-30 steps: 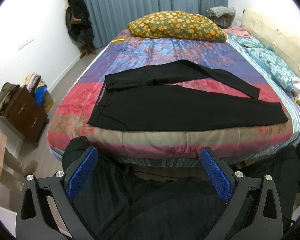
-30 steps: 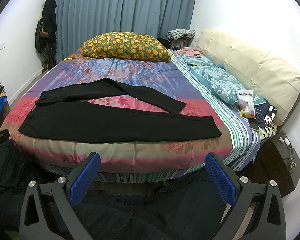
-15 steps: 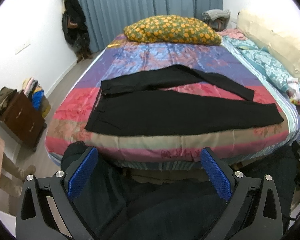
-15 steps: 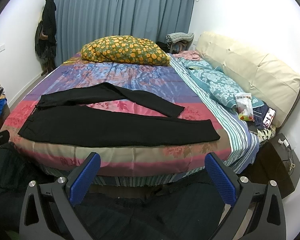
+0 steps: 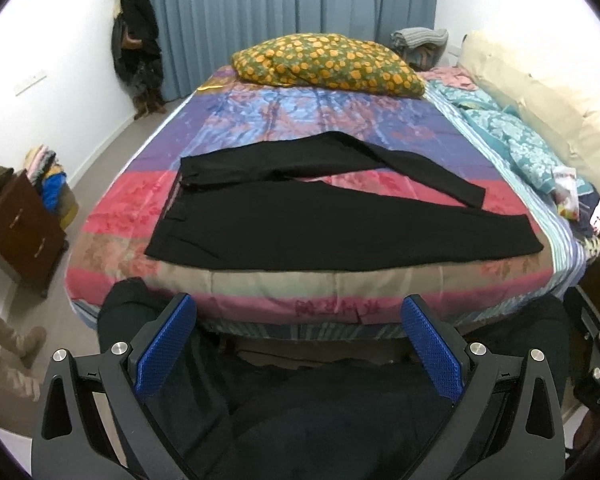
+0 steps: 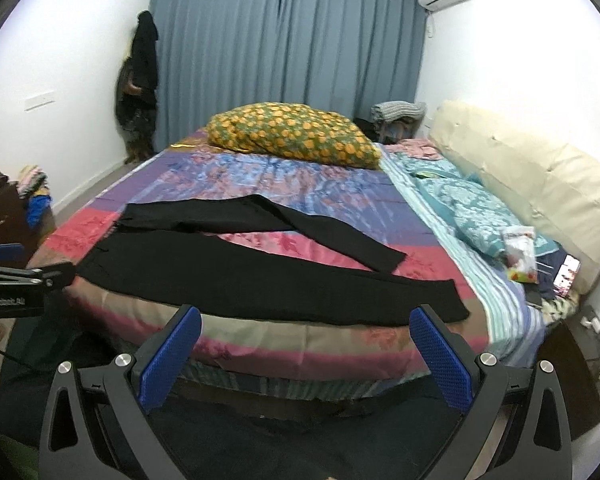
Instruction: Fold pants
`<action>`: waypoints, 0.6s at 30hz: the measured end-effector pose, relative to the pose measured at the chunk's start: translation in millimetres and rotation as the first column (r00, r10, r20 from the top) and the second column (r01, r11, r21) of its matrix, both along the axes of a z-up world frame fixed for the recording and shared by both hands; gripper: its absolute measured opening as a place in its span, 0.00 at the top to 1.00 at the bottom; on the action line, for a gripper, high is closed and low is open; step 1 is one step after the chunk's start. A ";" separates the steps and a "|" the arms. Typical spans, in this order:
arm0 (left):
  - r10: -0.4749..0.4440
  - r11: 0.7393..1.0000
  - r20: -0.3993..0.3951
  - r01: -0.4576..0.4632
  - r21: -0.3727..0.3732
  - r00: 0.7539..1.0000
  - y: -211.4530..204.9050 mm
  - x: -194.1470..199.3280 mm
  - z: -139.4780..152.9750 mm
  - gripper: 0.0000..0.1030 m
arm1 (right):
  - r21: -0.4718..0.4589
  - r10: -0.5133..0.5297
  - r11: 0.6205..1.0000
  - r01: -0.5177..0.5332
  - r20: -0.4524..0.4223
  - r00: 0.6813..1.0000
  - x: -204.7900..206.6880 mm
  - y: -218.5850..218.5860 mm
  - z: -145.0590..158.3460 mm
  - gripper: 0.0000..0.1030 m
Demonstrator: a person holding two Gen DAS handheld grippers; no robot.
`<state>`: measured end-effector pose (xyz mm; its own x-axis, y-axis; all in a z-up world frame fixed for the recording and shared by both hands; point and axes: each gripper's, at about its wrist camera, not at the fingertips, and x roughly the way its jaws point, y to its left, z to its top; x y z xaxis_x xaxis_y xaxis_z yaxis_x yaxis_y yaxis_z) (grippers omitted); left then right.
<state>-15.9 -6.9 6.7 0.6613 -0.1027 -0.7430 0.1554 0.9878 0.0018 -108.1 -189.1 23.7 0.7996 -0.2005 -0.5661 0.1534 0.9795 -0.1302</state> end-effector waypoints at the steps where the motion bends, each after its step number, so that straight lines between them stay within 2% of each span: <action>1: -0.001 1.000 0.000 0.001 0.002 1.000 -1.4 -0.8 0.0 0.01 | 0.028 0.028 0.999 -0.028 0.006 1.000 -0.1 -0.9 0.2 0.00; 5: -0.016 1.000 0.036 0.016 0.010 0.999 -4.6 -0.7 4.9 0.01 | 0.054 0.069 0.996 -0.073 0.074 0.995 -3.9 -0.7 3.6 0.00; 7: -0.021 0.999 0.090 0.017 0.046 0.996 -7.9 6.8 11.9 0.01 | 0.037 0.118 0.991 -0.127 0.181 0.976 -7.0 -1.9 11.8 0.00; 9: -0.020 0.999 0.113 0.015 0.043 0.993 -11.3 20.0 17.6 0.01 | 0.013 0.133 0.990 -0.142 0.266 0.955 -3.1 -5.0 11.8 0.00; 10: -0.016 1.000 0.109 0.014 0.013 0.994 -11.9 29.5 20.4 0.01 | 0.021 0.128 0.990 -0.138 0.252 0.959 1.6 -5.6 9.5 0.00; 12: -0.013 0.998 0.085 0.018 -0.053 0.996 -16.5 46.0 22.8 0.01 | 0.045 0.135 0.989 -0.144 0.152 0.979 26.2 -7.6 1.9 0.00; 13: -0.018 0.997 0.074 0.023 -0.070 0.997 -19.0 50.8 22.8 0.01 | 0.038 0.133 0.989 -0.140 0.147 0.980 31.2 -7.6 0.5 0.00; 15: -0.038 0.996 0.064 0.043 -0.078 0.997 -28.3 59.4 20.4 0.01 | 0.010 0.141 0.989 -0.146 0.193 0.971 35.0 -7.1 2.0 0.00; 18: -0.037 0.999 0.073 0.040 -0.037 0.997 -39.7 69.9 11.9 0.01 | 0.016 0.117 0.992 -0.125 0.244 0.963 48.7 -19.1 -1.9 0.00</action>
<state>54.0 -46.6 18.6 0.7083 -0.1569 -0.6883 0.1945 0.9806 -0.0233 -59.4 -208.2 21.8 0.9306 -0.0792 -0.3574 0.0567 0.9957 -0.0731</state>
